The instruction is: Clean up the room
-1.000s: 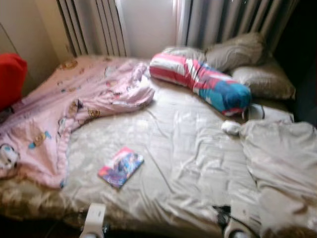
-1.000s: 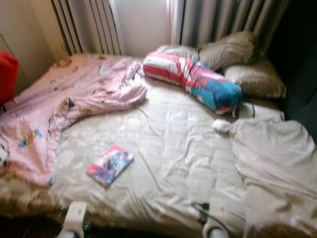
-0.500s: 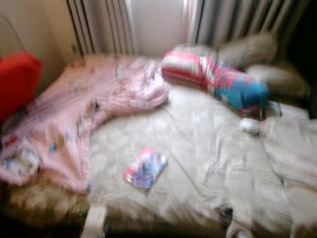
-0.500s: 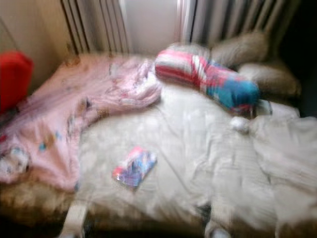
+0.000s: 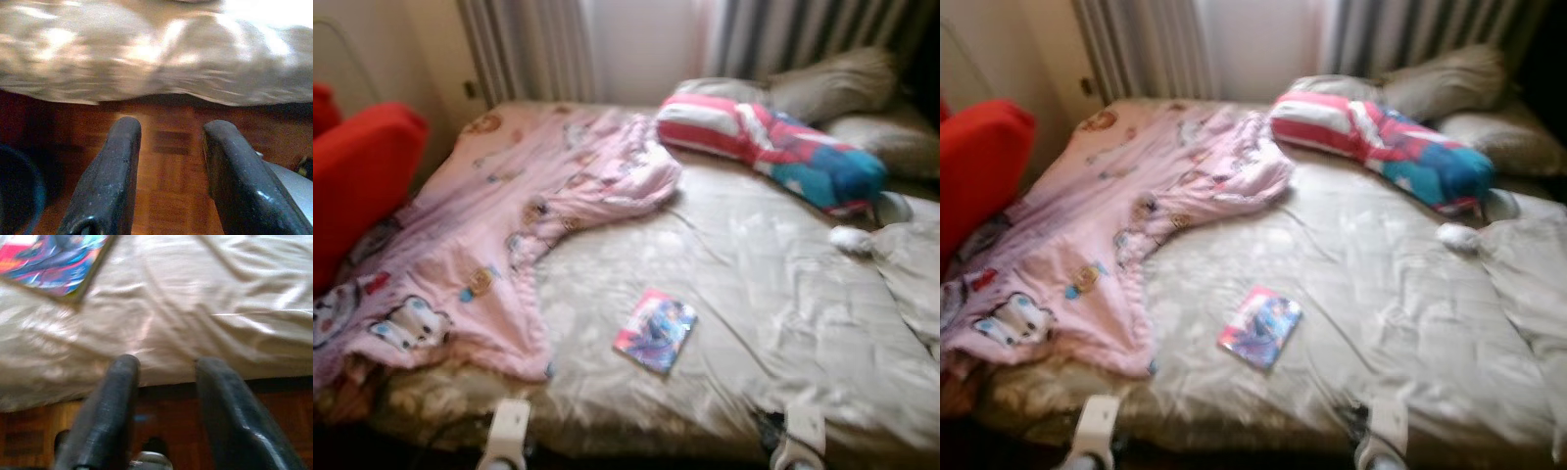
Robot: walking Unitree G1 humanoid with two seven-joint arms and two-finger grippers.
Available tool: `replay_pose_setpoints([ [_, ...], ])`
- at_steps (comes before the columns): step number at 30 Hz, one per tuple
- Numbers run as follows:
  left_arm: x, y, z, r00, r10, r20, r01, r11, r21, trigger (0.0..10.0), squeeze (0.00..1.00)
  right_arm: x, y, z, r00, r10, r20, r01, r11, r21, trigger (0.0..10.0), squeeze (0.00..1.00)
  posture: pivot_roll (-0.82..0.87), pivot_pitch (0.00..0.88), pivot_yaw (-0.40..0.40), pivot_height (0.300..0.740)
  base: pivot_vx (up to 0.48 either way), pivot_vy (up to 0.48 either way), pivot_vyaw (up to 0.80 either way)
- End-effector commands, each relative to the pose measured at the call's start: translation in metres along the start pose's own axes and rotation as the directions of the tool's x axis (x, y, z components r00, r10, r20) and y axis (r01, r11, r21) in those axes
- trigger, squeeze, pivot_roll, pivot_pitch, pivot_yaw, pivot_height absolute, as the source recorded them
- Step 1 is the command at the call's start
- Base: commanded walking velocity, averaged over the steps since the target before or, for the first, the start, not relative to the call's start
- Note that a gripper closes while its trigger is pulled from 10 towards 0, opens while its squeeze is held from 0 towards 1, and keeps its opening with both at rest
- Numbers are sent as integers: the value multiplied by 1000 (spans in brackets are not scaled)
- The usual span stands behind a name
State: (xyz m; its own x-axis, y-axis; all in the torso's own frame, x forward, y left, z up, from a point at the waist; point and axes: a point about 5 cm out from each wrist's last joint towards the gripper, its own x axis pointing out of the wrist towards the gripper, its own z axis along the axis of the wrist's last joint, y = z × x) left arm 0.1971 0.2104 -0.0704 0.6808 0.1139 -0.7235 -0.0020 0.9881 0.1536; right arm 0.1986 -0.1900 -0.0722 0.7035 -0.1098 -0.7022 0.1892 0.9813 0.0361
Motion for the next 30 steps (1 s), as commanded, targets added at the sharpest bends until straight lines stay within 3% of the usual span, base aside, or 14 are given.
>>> replay_pose_setpoints([
  [1, -1, -6, -5, 1000, -16, -19, 16, 1000, 6, 10000, 0, -2, -14, -5, 999, -38, -19, 38, 999, 6, 10000, 0, 87, 59, 11, 740, 0, 480, 0],
  [10, -1, -4, -6, 1000, -10, -21, 10, 1000, 11, 10000, 0, -2, -13, -5, 999, -31, -18, 31, 999, 6, 10000, 0, 89, 62, 13, 740, 0, 86, 0],
  [12, 0, 4, -3, 999, 28, -21, -29, 999, -40, 10000, 0, -2, -14, -4, 999, -32, -17, 32, 999, 7, 10000, 0, 91, 58, 10, 740, 0, 0, 0],
  [17, 1, 11, 3, 999, 36, 2, -35, 998, -48, 10000, 0, -2, -17, -3, 999, -36, -14, 36, 999, 5, 10000, 0, 93, 56, 13, 740, 0, 0, 0],
  [30, 0, 3, 3, 1000, 3, 18, -2, 999, -44, 10000, 0, -2, -6, -6, 1000, 6, -25, -6, 1000, 0, 10000, 0, 92, 38, 19, 740, 0, 0, 0],
])
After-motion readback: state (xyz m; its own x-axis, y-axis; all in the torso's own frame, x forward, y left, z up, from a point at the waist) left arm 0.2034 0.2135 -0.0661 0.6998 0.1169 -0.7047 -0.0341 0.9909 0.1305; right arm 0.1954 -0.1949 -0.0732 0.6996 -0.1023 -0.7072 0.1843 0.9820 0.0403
